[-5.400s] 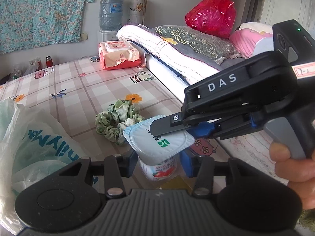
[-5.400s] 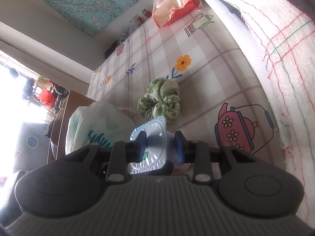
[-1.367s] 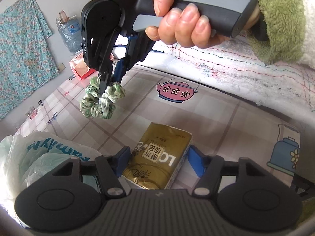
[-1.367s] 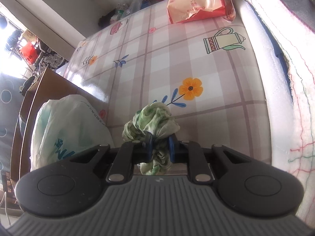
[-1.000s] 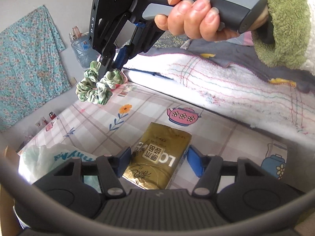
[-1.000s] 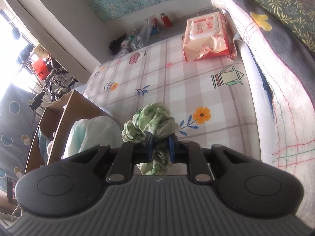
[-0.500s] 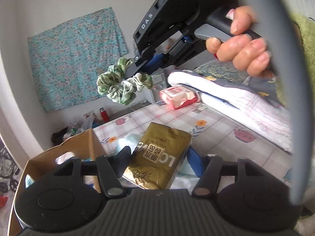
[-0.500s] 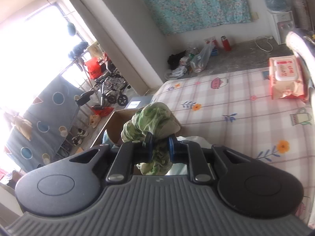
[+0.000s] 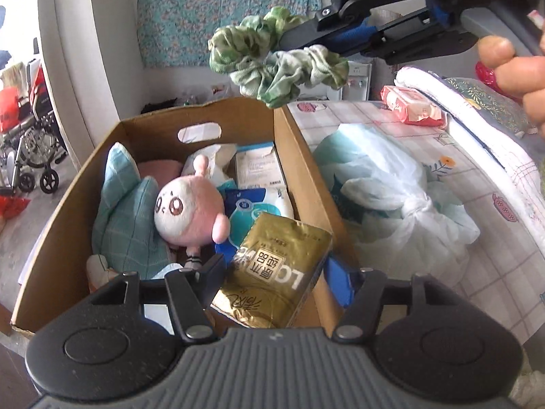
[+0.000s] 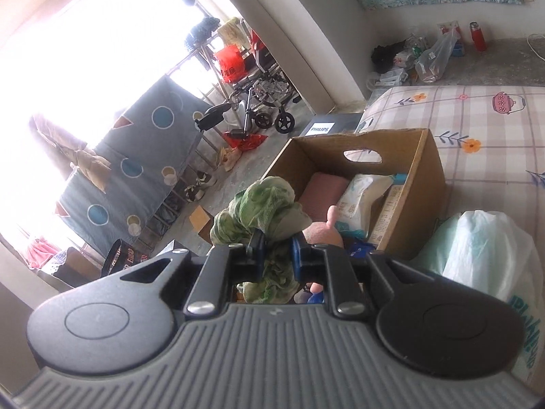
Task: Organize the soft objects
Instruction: 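Carry the green scrunchie with the right tool over the box, then lower the green scrunchie into the box beside the yogurt cup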
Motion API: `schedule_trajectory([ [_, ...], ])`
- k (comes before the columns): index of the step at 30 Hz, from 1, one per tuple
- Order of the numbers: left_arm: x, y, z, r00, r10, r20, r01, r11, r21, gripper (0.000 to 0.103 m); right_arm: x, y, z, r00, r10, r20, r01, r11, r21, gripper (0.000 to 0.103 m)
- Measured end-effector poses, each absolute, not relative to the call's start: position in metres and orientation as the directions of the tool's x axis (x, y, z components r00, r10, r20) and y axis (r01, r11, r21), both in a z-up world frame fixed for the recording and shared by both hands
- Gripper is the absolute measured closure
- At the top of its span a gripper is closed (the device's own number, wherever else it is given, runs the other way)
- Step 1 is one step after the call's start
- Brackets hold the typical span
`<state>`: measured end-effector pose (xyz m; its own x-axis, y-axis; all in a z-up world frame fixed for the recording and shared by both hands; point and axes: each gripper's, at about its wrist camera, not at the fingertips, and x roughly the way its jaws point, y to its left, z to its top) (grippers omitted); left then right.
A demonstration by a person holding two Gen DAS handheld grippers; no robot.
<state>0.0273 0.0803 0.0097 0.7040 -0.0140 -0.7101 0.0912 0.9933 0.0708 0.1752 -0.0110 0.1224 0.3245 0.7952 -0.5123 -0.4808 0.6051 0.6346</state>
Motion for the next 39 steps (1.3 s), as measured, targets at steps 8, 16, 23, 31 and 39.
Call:
schedule_trajectory([
  [8,0.038,0.102,-0.004,0.624,-0.094,-0.776,0.089,0.995,-0.05,0.035,0.182,-0.007,0.11,0.316,0.783,-0.535,-0.457,0.62,0.638,0.088],
  [16,0.034,0.112,0.005,0.63,-0.147,-0.763,0.091,0.989,-0.116,0.033,0.185,-0.007,0.099,0.303,0.782,-0.544,-0.436,0.621,0.651,0.088],
  [23,0.038,0.113,0.002,0.616,-0.186,-0.765,0.085,0.982,-0.17,0.033,0.185,-0.007,0.098,0.297,0.786,-0.543,-0.426,0.618,0.661,0.087],
  [31,0.044,0.117,0.002,0.619,-0.174,-0.766,0.07,0.983,-0.167,0.033,0.184,-0.009,0.095,0.291,0.79,-0.539,-0.421,0.612,0.67,0.087],
  [39,0.057,0.126,-0.003,0.599,-0.169,-0.783,0.027,0.981,-0.192,0.038,0.187,-0.007,0.087,0.284,0.796,-0.534,-0.409,0.604,0.684,0.087],
])
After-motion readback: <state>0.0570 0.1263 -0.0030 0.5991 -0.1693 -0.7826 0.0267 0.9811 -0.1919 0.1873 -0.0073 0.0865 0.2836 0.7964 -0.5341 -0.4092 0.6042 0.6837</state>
